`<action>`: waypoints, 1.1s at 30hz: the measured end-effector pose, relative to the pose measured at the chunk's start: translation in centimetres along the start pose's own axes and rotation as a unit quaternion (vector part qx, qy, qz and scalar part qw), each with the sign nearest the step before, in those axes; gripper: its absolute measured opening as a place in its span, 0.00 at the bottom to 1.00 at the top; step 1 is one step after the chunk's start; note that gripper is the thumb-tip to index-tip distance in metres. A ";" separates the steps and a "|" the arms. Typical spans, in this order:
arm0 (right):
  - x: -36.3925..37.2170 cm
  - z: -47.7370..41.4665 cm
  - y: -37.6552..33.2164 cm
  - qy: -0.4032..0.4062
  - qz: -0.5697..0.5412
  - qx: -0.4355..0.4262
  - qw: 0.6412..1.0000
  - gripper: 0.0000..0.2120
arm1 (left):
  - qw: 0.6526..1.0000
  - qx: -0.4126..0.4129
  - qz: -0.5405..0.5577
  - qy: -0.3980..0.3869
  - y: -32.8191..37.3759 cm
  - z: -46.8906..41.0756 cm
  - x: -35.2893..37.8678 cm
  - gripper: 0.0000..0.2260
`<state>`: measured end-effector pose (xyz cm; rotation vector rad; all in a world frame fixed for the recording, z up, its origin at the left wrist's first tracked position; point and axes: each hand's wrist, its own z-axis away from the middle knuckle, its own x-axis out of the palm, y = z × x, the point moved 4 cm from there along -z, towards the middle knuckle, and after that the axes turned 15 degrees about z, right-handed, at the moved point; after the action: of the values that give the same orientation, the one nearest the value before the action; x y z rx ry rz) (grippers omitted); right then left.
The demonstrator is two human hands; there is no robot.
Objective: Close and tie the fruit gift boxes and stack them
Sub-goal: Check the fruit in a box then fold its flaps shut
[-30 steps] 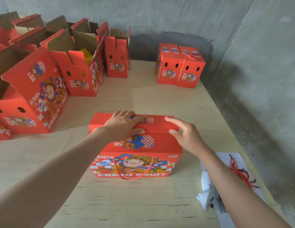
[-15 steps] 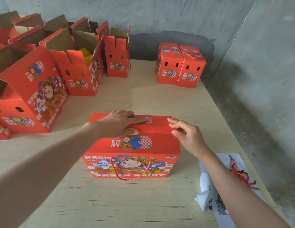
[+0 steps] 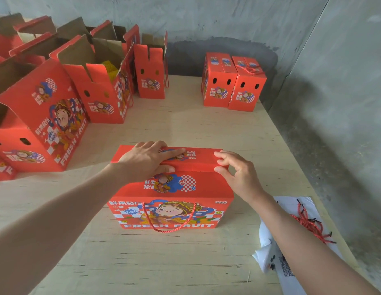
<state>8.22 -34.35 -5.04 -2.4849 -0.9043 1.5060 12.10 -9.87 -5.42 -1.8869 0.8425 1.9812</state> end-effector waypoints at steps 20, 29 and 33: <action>1.5 -1.7 0.0 -0.161 0.105 0.027 0.981 0.22 | 0.997 -0.010 -0.002 0.081 7.8 5.6 3.6 0.28; 0.6 5.5 -7.4 -0.247 0.201 0.108 0.942 0.39 | 0.936 -0.305 0.169 0.043 -1.7 -0.6 1.4 0.30; -0.2 3.7 -8.6 -0.191 -0.003 0.061 0.980 0.20 | 0.920 -0.235 0.291 0.116 1.3 -0.8 -1.2 0.18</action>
<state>1.30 -28.20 -3.53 -2.1438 -0.8345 2.0125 12.15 -11.18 -3.96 -2.3820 1.1885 2.5181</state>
